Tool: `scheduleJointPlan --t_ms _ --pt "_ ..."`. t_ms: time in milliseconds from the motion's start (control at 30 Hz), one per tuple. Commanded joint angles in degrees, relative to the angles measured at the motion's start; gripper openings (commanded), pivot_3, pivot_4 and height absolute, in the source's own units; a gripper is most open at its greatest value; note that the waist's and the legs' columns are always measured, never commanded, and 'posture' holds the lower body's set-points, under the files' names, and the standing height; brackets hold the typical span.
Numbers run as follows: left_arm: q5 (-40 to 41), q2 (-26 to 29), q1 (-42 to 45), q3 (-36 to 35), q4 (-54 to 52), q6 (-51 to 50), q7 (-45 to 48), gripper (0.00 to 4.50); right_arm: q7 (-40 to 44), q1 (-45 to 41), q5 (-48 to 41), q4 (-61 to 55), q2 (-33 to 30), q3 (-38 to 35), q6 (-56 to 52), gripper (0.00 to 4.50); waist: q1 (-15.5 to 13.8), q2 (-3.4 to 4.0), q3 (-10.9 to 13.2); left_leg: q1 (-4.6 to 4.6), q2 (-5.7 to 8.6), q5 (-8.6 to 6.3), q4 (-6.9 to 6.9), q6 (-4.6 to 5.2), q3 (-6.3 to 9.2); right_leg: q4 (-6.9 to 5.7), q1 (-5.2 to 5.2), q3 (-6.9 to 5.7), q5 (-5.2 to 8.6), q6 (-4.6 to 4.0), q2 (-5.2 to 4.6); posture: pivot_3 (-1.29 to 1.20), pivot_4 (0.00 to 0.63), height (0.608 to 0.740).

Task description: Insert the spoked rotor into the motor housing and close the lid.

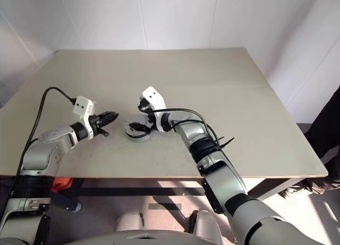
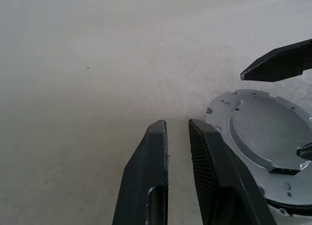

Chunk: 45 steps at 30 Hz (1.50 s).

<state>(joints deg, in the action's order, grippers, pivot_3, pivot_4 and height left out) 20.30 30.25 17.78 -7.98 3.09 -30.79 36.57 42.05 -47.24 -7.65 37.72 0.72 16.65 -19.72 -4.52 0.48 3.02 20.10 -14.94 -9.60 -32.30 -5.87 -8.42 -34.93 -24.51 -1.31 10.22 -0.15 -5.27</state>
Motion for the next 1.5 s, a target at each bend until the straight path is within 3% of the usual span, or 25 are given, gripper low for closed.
scheduleJointPlan --t_ms 33,700,900,1500 --pt "0.7 0.7 1.3 -1.4 -1.7 0.2 -0.1 0.78 -0.1 0.0 0.4 -2.0 1.1 -0.6 0.4 4.46 0.2 -0.01 0.0 0.0 0.0 0.0 0.0 0.0 0.0 0.0 0.0 0.0 0.0 0.0 0.0 0.0 0.0 0.74" --pt "0.4 0.9 1.0 -2.6 -1.3 -0.2 -1.5 0.78 -0.9 1.2 6.9 2.1 1.9 1.0 7.4 4.46 0.6 -0.02 0.0 -0.07 0.0 0.0 -0.04 0.01 0.0 -0.06 0.06 0.0 -0.01 -0.01 0.0 0.0 0.0 0.74" --pt "0.2 1.1 1.7 -3.3 0.0 0.1 -2.1 0.78 -1.3 1.3 8.5 2.2 1.5 1.1 9.8 3.12 0.6 -0.02 0.0 -0.07 0.0 0.0 -0.04 0.01 0.0 -0.06 0.06 0.0 -0.01 -0.01 0.0 0.0 0.0 0.74" --pt "-0.3 0.9 1.8 -2.6 1.4 0.6 -2.3 0.78 3.5 2.0 4.8 -1.8 1.0 -1.3 4.7 3.12 0.5 -0.02 0.0 -0.04 0.0 -0.05 -0.08 0.08 0.0 -0.06 0.06 0.0 -0.01 -0.02 -0.01 0.0 0.0 0.74"
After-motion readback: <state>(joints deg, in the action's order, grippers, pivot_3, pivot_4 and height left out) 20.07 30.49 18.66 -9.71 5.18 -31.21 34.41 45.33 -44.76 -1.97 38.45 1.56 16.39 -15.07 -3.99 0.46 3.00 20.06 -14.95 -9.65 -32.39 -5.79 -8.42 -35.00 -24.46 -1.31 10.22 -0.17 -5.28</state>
